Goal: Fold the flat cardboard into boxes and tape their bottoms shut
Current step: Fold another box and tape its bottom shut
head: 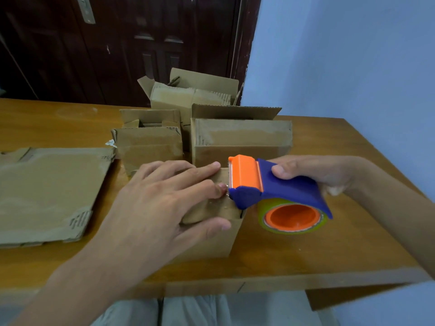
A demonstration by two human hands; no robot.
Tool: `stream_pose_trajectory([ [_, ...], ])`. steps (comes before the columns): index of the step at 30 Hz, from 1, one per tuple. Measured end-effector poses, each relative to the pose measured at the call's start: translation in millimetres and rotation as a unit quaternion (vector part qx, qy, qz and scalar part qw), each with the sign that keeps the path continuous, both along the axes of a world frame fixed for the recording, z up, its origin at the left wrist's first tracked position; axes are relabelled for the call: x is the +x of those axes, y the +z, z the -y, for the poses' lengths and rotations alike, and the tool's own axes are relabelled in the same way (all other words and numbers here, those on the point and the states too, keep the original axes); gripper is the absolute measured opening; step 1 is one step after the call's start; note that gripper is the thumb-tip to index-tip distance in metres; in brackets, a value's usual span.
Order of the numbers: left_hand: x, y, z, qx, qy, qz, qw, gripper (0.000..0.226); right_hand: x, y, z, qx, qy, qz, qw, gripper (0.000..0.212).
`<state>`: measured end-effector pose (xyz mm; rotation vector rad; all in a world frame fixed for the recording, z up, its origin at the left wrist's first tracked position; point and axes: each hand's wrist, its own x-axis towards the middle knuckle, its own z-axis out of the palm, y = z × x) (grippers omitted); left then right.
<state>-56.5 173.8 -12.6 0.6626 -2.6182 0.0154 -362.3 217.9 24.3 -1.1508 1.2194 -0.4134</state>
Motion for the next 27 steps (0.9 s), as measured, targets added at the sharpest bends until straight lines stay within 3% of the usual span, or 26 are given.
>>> stream_pose_trajectory([
  [3, -1, -1, 2, -0.008, 0.006, 0.004, 1.000, 0.053, 3, -8, -6, -0.031, -0.028, 0.024, 0.999, 0.086],
  [5, -2, -1, 2, -0.010, 0.009, 0.006, 1.000, 0.053, 7, -15, -12, -0.078, -0.048, 0.035, 0.995, 0.065],
  [7, -3, -1, 1, -0.012, 0.010, 0.003, 1.000, 0.052, 13, -21, -19, -0.140, -0.072, 0.015, 0.987, 0.047],
  [11, -3, -2, -1, -0.012, 0.013, 0.007, 1.000, 0.054, 23, -35, -33, -0.231, -0.113, -0.042, 0.965, 0.038],
  [15, -4, -1, 0, -0.008, 0.020, 0.013, 1.000, 0.055, 44, -45, -43, -0.389, -0.165, -0.115, 0.899, 0.039],
  [17, -3, -1, -1, -0.008, 0.019, 0.016, 1.000, 0.054, 53, -50, -46, -0.420, -0.201, -0.107, 0.879, 0.041],
  [20, -2, 0, -3, -0.010, 0.016, 0.020, 1.000, 0.053, 52, -52, -50, -0.401, -0.185, -0.093, 0.892, 0.059],
  [23, -2, 2, -2, -0.007, 0.013, 0.019, 1.000, 0.052, 43, -43, -49, -0.391, -0.111, -0.165, 0.899, 0.084],
  [27, -1, 2, -1, -0.007, 0.008, 0.011, 1.000, 0.051, 34, -31, -49, -0.419, -0.061, -0.222, 0.878, 0.074],
])
